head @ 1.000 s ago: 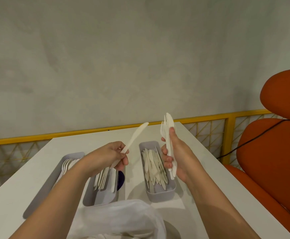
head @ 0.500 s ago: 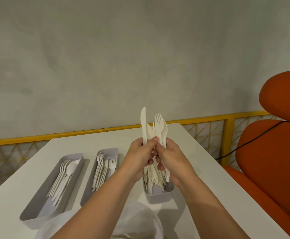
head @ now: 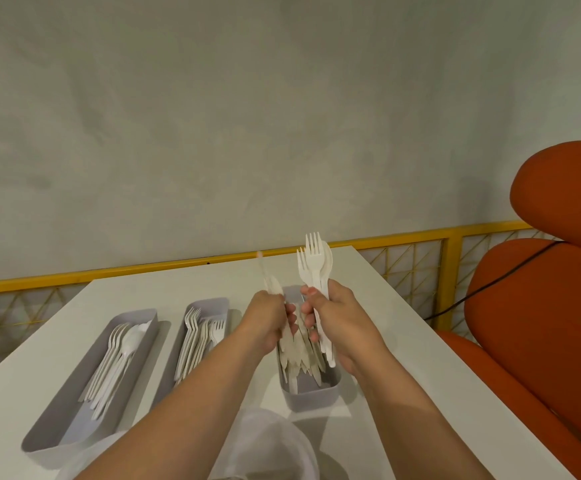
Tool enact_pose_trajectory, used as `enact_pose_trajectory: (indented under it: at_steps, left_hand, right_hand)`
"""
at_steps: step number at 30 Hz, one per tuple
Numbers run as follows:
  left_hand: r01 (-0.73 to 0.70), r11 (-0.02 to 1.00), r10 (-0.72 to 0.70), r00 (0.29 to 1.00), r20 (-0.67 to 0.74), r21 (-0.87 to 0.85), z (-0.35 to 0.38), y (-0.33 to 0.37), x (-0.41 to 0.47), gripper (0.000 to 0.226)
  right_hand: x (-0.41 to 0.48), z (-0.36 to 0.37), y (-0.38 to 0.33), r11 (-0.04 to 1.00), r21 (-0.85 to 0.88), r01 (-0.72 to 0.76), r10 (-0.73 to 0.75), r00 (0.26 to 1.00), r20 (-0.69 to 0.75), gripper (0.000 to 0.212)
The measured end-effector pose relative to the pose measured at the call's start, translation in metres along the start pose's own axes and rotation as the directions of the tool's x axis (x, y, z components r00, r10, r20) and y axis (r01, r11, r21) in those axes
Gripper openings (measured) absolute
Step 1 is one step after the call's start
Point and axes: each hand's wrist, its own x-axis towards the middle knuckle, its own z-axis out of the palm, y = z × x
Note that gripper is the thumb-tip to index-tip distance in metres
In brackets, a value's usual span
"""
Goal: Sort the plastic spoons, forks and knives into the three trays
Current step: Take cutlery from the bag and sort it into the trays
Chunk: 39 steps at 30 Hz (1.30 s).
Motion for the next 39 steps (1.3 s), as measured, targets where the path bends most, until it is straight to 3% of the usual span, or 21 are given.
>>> enact_pose_trajectory:
  at_steps: [5, 9, 14, 17, 21, 24, 28, 32, 39]
  left_hand:
    - [0.003, 0.953, -0.041, 0.992, 0.12, 0.303, 0.008, -0.014, 0.006, 0.039]
    - [-0.059, 0.934, -0.007, 0.983, 0.185, 0.352, 0.011, -0.027, 0.014, 0.042]
    - [-0.089, 0.908, 0.021, 0.986, 0.167, 0.41, 0.011, -0.03, 0.013, 0.04]
    - [-0.121, 0.945, 0.068, 0.981, 0.18, 0.304, 0.007, -0.02, 0.005, 0.041]
    - [-0.173, 0.984, 0.179, 0.966, 0.186, -0.051, 0.003, -0.004, -0.012, 0.049]
    - [-0.179, 0.983, 0.185, 0.967, 0.176, -0.049, 0.003, 0.006, -0.022, 0.048]
    - [-0.19, 0.982, 0.189, 0.974, 0.123, -0.006, 0.001, 0.013, -0.026, 0.026]
    - [-0.192, 0.977, 0.197, 0.979, 0.043, -0.094, -0.004, 0.015, -0.025, 0.026]
    - [-0.21, 0.93, 0.187, 0.977, -0.103, -0.302, -0.013, 0.025, -0.026, 0.024]
  right_hand:
    - [0.002, 0.001, 0.001, 1.0, -0.001, -0.021, 0.021, 1.0, 0.003, 0.016]
    - [0.004, 0.001, 0.002, 0.999, 0.01, -0.039, 0.039, 0.999, -0.015, 0.017]
    - [0.004, 0.001, 0.003, 0.999, 0.007, -0.034, 0.034, 0.999, -0.007, 0.015]
    - [0.004, 0.002, 0.004, 0.999, 0.006, -0.04, 0.04, 0.999, 0.01, 0.019]
    - [0.002, 0.002, 0.003, 0.999, -0.047, -0.025, 0.027, 0.998, 0.048, 0.025]
    - [-0.001, 0.002, 0.002, 0.999, -0.047, -0.009, 0.013, 0.996, 0.091, 0.025]
    - [-0.003, 0.005, -0.001, 0.999, -0.035, -0.019, 0.024, 0.991, 0.129, 0.027]
    - [-0.005, 0.004, -0.003, 0.997, 0.024, -0.077, 0.072, 0.985, 0.155, 0.029]
    - [-0.008, 0.006, -0.003, 0.997, -0.056, -0.059, 0.07, 0.975, 0.21, 0.029]
